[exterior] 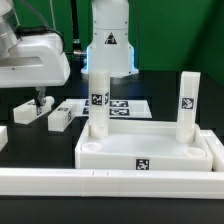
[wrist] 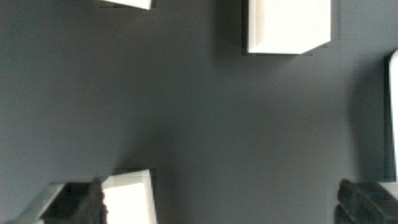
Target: Assemble desk
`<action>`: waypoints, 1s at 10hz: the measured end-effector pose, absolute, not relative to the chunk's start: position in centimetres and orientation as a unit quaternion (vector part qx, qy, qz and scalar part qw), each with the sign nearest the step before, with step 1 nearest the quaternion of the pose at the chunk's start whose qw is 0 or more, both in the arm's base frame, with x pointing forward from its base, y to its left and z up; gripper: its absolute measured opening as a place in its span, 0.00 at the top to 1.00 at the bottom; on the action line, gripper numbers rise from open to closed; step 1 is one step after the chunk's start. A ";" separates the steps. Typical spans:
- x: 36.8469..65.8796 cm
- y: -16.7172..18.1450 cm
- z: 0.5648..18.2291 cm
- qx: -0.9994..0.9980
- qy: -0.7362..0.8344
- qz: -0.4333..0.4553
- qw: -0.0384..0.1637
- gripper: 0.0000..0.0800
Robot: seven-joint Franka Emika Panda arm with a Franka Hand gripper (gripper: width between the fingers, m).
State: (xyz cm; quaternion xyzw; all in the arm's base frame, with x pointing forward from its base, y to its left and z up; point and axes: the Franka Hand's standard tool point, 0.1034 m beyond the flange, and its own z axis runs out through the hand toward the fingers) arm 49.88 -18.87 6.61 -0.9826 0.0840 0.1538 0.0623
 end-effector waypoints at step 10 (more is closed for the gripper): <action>46.2 -14.8 4.0 -0.889 0.098 0.428 0.131 0.19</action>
Offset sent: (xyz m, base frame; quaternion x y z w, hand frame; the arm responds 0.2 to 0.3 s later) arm -0.0117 0.0348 -0.0104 0.0405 -0.1953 0.0565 0.9783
